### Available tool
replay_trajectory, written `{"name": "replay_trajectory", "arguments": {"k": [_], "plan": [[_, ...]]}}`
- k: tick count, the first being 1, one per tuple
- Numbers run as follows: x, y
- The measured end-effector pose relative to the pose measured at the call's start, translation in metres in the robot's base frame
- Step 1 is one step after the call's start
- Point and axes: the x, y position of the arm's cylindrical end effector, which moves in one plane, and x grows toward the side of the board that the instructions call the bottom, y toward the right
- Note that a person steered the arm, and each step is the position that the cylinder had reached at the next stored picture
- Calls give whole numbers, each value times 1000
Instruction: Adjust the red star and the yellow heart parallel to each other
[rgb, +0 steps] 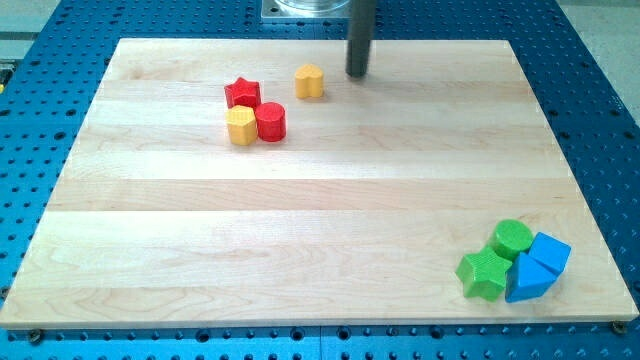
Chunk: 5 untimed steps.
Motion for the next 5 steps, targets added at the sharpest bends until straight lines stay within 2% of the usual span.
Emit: {"name": "replay_trajectory", "arguments": {"k": [2,3,4,5], "plan": [[67,-94],[56,-110],[43,-162],[52,-207]]}}
